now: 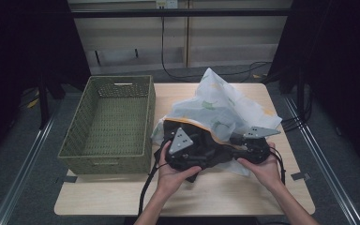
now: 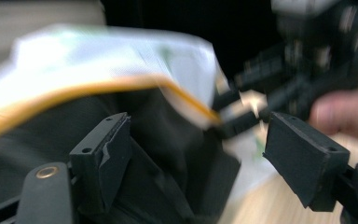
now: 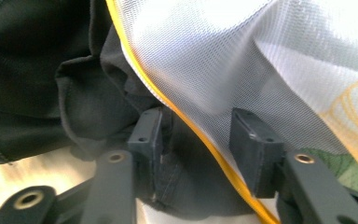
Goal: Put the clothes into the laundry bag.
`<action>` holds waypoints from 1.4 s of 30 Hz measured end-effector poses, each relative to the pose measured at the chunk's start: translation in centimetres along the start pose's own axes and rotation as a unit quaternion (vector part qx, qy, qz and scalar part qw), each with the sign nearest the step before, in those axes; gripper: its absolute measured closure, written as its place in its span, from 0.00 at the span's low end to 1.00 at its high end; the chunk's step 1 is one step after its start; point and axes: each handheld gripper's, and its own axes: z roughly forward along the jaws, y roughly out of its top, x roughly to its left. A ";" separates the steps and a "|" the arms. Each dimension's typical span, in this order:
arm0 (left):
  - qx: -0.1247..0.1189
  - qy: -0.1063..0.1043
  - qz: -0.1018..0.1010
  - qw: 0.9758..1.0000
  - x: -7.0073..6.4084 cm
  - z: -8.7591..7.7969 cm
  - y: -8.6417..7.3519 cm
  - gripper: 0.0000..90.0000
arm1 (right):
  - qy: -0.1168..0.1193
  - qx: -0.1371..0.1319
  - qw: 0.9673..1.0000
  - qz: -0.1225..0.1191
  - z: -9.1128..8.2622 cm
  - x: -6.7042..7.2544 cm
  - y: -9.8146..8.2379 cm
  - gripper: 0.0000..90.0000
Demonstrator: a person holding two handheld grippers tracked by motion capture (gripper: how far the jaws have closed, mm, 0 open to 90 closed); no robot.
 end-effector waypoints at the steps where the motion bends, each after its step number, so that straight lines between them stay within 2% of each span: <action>1: 0.017 -0.005 0.003 1.000 0.1 0.8 -0.4 0.25 | -0.002 0.003 1.000 -0.001 0.1 0.0 0.0 0.66; 2: 0.017 -0.005 0.003 1.000 0.1 0.8 -0.4 0.24 | -0.001 0.006 1.000 -0.004 0.3 0.0 0.0 0.72; 3: 0.034 -0.003 0.010 0.999 0.2 1.8 -0.9 0.24 | -0.001 0.006 1.000 -0.004 0.3 0.0 0.0 0.72; 4: 0.050 0.002 0.022 0.999 0.3 2.4 -1.2 0.22 | -0.002 0.010 1.000 -0.006 0.4 -0.1 0.0 0.82; 5: 0.074 -0.002 0.024 0.997 0.6 3.5 -1.8 0.17 | 0.012 0.009 1.000 -0.001 0.3 -0.2 0.0 0.97; 6: 0.086 -0.002 0.025 0.996 0.8 3.9 -2.1 0.15 | 0.017 0.007 1.000 0.003 0.2 -0.3 0.1 0.98; 8: 0.092 0.000 0.025 0.995 1.1 4.3 -2.4 0.12 | 0.030 -0.001 0.999 0.012 -0.3 -0.4 0.2 1.00; 9: 0.101 0.001 0.034 0.994 1.3 4.7 -2.7 0.11 | 0.033 -0.005 0.999 0.014 -0.5 -0.3 0.3 1.00; 10: 0.101 0.001 0.034 0.994 1.3 4.7 -2.7 0.09 | 0.033 -0.005 0.999 0.014 -0.5 -0.3 0.3 1.00; 11: 0.111 -0.003 0.048 0.993 1.1 5.0 -3.0 0.06 | 0.036 -0.010 0.999 0.016 -0.9 -0.3 0.3 1.00; 12: 0.111 -0.003 0.048 0.993 1.1 5.0 -3.0 0.05 | 0.037 -0.010 0.999 0.018 -1.0 -0.3 0.3 1.00; 13: 0.133 0.005 0.082 0.988 0.6 5.5 -3.3 0.04 | 0.038 -0.012 0.999 0.021 -1.2 -0.3 0.4 1.00; 14: 0.142 0.005 0.093 0.985 0.5 5.6 -3.5 0.03 | 0.038 -0.013 0.999 0.022 -1.2 -0.4 0.3 1.00; 15: 0.149 0.005 0.097 0.984 0.4 5.9 -3.7 0.03 | 0.038 -0.013 0.999 0.023 -1.3 -0.4 0.3 1.00; 16: 0.149 0.005 0.097 0.984 0.4 5.9 -3.7 0.03 | 0.038 -0.013 0.999 0.026 -1.3 -0.5 0.3 1.00; 17: 0.152 0.003 0.104 0.983 0.5 6.0 -4.0 0.03 | 0.038 -0.014 0.999 0.028 -1.3 -0.5 0.3 1.00; 18: 0.156 0.008 0.105 0.982 0.5 6.1 -4.1 0.03 | 0.039 -0.014 0.999 0.029 -1.3 -0.5 0.3 1.00; 19: 0.156 0.023 0.110 0.981 0.5 6.2 -4.2 0.05 | 0.039 -0.014 0.999 0.029 -1.3 -0.5 0.3 1.00; 21: 0.150 0.044 0.119 0.980 0.6 6.2 -4.3 0.15 | 0.041 -0.014 0.999 0.029 -1.3 -0.5 0.4 1.00; 22: 0.150 0.044 0.119 0.980 0.6 6.2 -4.3 0.23 | 0.040 -0.014 0.999 0.028 -1.3 -0.5 0.4 1.00; 23: 0.144 0.062 0.122 0.980 0.8 6.0 -4.3 0.23 | 0.040 -0.014 0.999 0.028 -1.3 -0.5 0.4 1.00; 24: 0.134 0.070 0.113 0.982 0.9 6.0 -4.4 0.40 | 0.043 -0.014 0.999 0.029 -1.4 -0.4 0.5 1.00; 25: 0.126 0.078 0.106 0.983 1.1 5.8 -4.5 0.40 | 0.043 -0.014 0.999 0.029 -1.4 -0.4 0.5 1.00; 26: 0.122 0.085 0.103 0.983 1.3 5.7 -4.4 0.53 | 0.045 -0.016 0.998 0.031 -1.5 -0.3 0.6 1.00; 27: 0.129 0.099 0.105 0.981 1.5 5.5 -4.1 0.60 | 0.048 -0.018 0.998 0.031 -1.5 -0.3 0.7 1.00; 28: 0.120 0.101 0.090 0.983 1.7 5.4 -4.0 0.66 | 0.050 -0.019 0.998 0.031 -1.6 -0.2 0.8 1.00; 29: 0.114 0.107 0.078 0.985 1.8 5.3 -3.8 0.72 | 0.052 -0.021 0.998 0.030 -1.6 -0.1 0.9 1.00; 30: 0.098 0.103 0.061 0.988 2.2 5.1 -3.7 0.76 | 0.053 -0.021 0.998 0.029 -1.7 0.1 1.1 1.00; 31: 0.093 0.103 0.049 0.989 2.3 4.9 -3.6 0.79 | 0.057 -0.025 0.998 0.026 -1.8 0.3 1.3 1.00; 32: 0.077 0.100 0.024 0.992 2.7 4.6 -3.4 0.80 | 0.058 -0.027 0.998 0.024 -2.0 0.5 1.5 1.00; 33: 0.077 0.100 0.024 0.992 2.7 4.6 -3.4 0.81 | 0.063 -0.032 0.997 0.024 -2.1 0.7 1.8 1.00; 34: 0.048 0.092 -0.009 0.995 3.2 3.9 -2.8 0.82 | 0.067 -0.036 0.997 0.021 -2.2 0.9 2.1 1.00; 36: 0.027 0.093 -0.029 0.995 3.4 3.3 -2.2 0.83 | 0.073 -0.042 0.996 0.018 -2.3 1.3 2.7 1.00; 37: 0.027 0.093 -0.029 0.995 3.4 3.3 -2.2 0.83 | 0.073 -0.042 0.996 0.018 -2.3 1.3 2.7 1.00; 38: 0.002 0.096 -0.056 0.994 3.7 2.8 -1.4 0.84 | 0.083 -0.049 0.995 0.012 -2.3 2.1 3.5 1.00; 39: -0.018 0.098 -0.069 0.993 3.9 2.4 -0.9 0.84 | 0.087 -0.052 0.995 0.012 -2.3 2.4 3.8 1.00; 40: -0.018 0.098 -0.069 0.993 3.9 2.4 -0.9 0.84 | 0.087 -0.052 0.995 0.012 -2.3 2.4 3.8 1.00; 41: -0.040 0.099 -0.090 0.990 4.1 2.0 -0.2 0.84 | 0.100 -0.059 0.993 0.002 -2.4 3.3 4.7 1.00; 42: -0.040 0.099 -0.090 0.990 4.1 2.0 -0.2 0.84 | 0.100 -0.059 0.993 0.002 -2.4 3.3 4.7 1.00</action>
